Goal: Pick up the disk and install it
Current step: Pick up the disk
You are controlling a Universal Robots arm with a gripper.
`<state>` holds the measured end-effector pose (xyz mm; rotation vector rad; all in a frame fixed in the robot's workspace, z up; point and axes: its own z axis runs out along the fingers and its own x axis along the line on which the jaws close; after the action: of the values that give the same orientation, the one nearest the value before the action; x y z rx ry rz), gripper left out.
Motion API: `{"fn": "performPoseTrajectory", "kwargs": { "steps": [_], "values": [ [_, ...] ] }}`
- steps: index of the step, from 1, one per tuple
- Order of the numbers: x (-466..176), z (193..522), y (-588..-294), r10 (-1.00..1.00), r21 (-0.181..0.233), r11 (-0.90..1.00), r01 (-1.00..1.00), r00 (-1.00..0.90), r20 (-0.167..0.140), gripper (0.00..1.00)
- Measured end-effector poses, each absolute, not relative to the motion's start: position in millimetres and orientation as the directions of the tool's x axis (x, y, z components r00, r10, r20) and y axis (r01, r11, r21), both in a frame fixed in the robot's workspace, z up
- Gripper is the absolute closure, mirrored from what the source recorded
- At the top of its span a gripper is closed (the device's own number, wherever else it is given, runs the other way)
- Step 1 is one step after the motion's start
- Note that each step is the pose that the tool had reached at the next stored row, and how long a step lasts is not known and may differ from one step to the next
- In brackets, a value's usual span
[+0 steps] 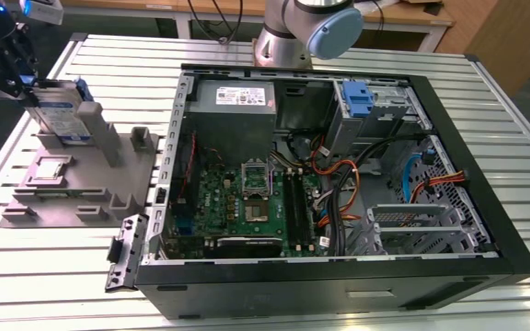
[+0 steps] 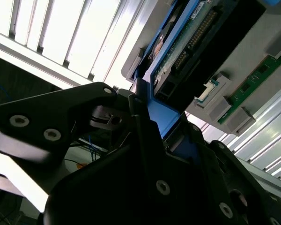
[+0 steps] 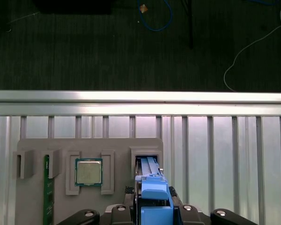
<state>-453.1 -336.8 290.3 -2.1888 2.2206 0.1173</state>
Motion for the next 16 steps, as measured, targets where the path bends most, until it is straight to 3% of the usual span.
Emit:
{"fn": "performPoseTrajectory", "kwargs": {
  "steps": [16],
  "values": [
    [-453.2, 309.2, -336.8, -0.998, 0.039, 0.013, -0.999, -0.016, -0.068, 0.63]
  ]
}}
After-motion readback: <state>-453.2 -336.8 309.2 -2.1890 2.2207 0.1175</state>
